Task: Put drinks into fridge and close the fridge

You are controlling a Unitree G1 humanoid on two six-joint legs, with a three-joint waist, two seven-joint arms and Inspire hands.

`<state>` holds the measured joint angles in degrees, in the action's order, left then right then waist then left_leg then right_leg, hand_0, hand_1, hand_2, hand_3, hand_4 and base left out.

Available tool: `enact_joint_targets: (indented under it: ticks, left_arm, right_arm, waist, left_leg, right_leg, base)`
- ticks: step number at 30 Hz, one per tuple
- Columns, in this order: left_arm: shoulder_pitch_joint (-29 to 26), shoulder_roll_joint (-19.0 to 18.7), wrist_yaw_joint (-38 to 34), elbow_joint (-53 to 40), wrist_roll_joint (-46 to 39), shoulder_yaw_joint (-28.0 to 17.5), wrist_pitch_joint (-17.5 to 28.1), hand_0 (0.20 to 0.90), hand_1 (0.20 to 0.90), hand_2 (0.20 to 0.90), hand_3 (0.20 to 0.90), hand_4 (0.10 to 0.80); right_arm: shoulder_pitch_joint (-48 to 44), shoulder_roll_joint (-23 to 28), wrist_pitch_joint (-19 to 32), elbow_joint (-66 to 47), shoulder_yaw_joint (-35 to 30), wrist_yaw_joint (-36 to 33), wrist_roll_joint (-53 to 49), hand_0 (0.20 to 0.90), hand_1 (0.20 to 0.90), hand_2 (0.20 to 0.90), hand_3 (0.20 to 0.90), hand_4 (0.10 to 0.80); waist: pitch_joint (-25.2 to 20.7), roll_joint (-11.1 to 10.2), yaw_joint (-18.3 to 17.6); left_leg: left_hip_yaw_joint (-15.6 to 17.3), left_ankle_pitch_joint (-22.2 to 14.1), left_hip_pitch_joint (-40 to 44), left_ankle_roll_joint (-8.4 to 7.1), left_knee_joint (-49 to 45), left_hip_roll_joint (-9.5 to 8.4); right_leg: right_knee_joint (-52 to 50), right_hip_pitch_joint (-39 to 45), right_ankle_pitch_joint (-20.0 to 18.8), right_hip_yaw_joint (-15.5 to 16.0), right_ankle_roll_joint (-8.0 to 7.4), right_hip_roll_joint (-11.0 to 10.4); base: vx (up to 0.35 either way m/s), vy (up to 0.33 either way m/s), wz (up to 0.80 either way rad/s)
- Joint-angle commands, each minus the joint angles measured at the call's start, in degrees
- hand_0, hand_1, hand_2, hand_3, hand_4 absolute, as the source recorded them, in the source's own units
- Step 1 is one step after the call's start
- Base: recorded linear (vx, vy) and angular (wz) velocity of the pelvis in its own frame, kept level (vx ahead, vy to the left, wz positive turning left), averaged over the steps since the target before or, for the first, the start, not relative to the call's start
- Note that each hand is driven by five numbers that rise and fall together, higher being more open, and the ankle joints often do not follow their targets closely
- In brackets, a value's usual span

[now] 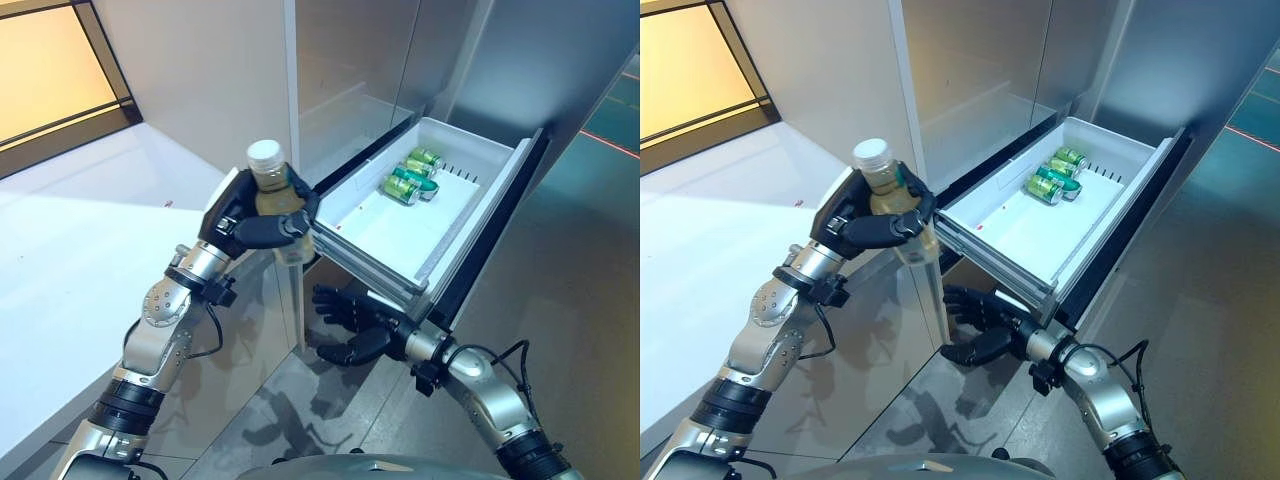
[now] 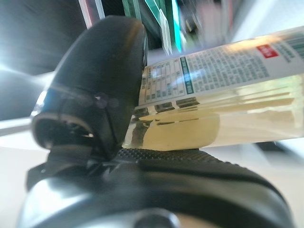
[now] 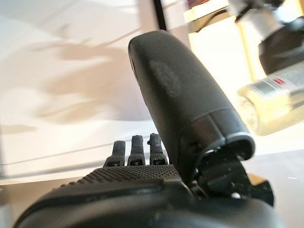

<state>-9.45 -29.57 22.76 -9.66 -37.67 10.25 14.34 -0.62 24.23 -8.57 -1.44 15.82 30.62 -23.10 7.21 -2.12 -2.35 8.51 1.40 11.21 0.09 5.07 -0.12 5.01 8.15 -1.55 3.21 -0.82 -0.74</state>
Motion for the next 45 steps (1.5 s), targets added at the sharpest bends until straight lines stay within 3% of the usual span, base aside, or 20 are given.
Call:
enact_joint_targets:
  ticks: [1,10,15,23,29,30,31,33,40,45]
  left_arm:
    - [-7.75,2.10,4.53,-6.12,-9.08,-1.66,4.89,0.300,0.300,0.300,0.200,0.100]
    - [-10.56,2.19,4.12,-5.23,-6.77,3.08,1.22,0.300,0.300,0.300,0.200,0.100]
    - [-12.33,1.99,2.63,-3.92,-4.71,5.62,-0.49,0.300,0.300,0.300,0.200,0.100]
    - [-14.37,-0.28,-1.11,-0.21,1.06,7.82,1.60,0.300,0.300,0.300,0.200,0.100]
    - [-14.59,0.43,0.85,1.00,-3.01,8.93,0.59,0.300,0.300,0.300,0.200,0.100]
    - [-14.49,0.86,1.84,0.68,-4.30,9.13,0.21,0.300,0.300,0.300,0.200,0.100]
    - [-14.29,1.35,2.85,0.44,-5.18,9.31,0.05,0.300,0.300,0.300,0.200,0.100]
    - [-13.94,2.65,5.38,0.25,-6.98,10.06,0.39,0.300,0.300,0.300,0.200,0.100]
    - [-14.06,5.91,8.48,-1.04,-8.99,13.15,4.17,0.300,0.300,0.300,0.200,0.100]
    - [-13.61,6.32,9.49,-1.89,-6.46,13.77,6.56,0.300,0.300,0.300,0.200,0.100]
  right_arm:
    - [-8.75,0.40,5.40,-10.19,-5.42,1.34,-10.58,0.900,0.900,0.900,0.900,0.800]
    - [-13.91,2.42,-1.12,-15.25,-3.76,5.71,-19.52,0.900,0.900,0.900,0.900,0.800]
    - [-15.72,3.20,-1.81,-16.22,-1.19,7.45,-19.07,0.900,0.900,0.900,0.900,0.800]
    - [-18.20,4.73,-4.70,-16.60,1.04,10.25,-22.37,0.900,0.900,0.900,0.900,0.800]
    - [-19.26,4.37,-6.06,-16.45,1.42,7.76,-26.38,0.900,0.900,0.900,0.900,0.800]
    - [-19.13,3.86,-7.17,-16.26,1.63,7.25,-28.35,0.594,0.594,0.594,0.543,0.443]
    - [-18.85,3.17,-7.73,-15.99,1.79,6.37,-30.25,0.455,0.455,0.455,0.381,0.281]
    - [-18.05,1.07,-9.25,-15.53,2.07,4.97,-34.26,0.300,0.300,0.300,0.200,0.100]
    - [-16.34,-4.38,-9.91,-14.30,3.58,-4.24,-42.56,0.300,0.300,0.300,0.200,0.100]
    - [-15.98,-4.70,-1.51,-12.99,2.04,-11.79,-36.57,0.300,0.300,0.300,0.200,0.100]
  waist:
    - [-3.49,2.02,-0.59]
    - [-4.16,1.55,-0.84]
    - [-4.20,1.33,-0.91]
    - [-4.30,1.11,-0.94]
    - [-4.34,1.00,-0.97]
    - [-4.32,1.03,-1.01]
    - [-4.36,1.03,-0.97]
    - [-4.29,1.11,-1.02]
    - [-4.23,1.28,-1.32]
    - [-4.47,1.44,-1.45]
  left_leg:
    - [-5.03,-3.97,-1.52,1.40,-0.18,-1.50]
    - [-4.50,-3.80,-1.98,1.32,-0.32,-1.49]
    - [-4.48,-3.78,-2.01,1.39,-0.31,-1.51]
    - [-4.28,-3.62,-2.07,1.15,-0.21,-1.30]
    - [-4.25,-3.51,-2.34,1.07,-0.25,-1.17]
    - [-4.30,-3.47,-2.36,1.08,-0.23,-1.16]
    - [-4.29,-3.43,-2.38,1.05,-0.25,-1.14]
    - [-4.24,-3.44,-2.30,1.05,-0.27,-1.07]
    - [-4.13,-3.53,-2.17,1.02,-0.32,-0.98]
    - [-4.17,-3.55,-2.14,1.08,-0.17,-0.94]
  right_leg:
    - [-5.76,-1.07,5.43,2.25,-2.43,0.90]
    - [-5.16,-1.45,4.60,1.85,-2.57,0.93]
    - [-4.91,-1.45,4.38,1.84,-2.49,0.93]
    - [-4.33,-1.30,3.97,2.02,-2.53,0.88]
    - [-4.15,-1.52,3.72,2.08,-2.53,0.92]
    - [-4.10,-1.56,3.68,1.97,-2.49,0.99]
    - [-4.07,-1.55,3.66,1.95,-2.49,1.02]
    - [-4.00,-1.46,3.64,1.97,-2.47,1.06]
    - [-3.86,-1.32,3.64,2.06,-2.46,1.09]
    - [-3.77,-1.33,3.64,2.09,-2.32,1.20]
  base:
    - [-0.044,-0.010,-0.09]
    - [-0.024,-0.012,-0.07]
    - [0.000,0.000,0.00]
    - [0.000,0.000,0.00]
    - [0.000,0.000,0.00]
    - [0.000,0.000,0.00]
    - [0.000,0.000,0.00]
    - [0.000,0.000,0.00]
    - [0.000,0.000,0.00]
    - [0.000,0.000,0.00]
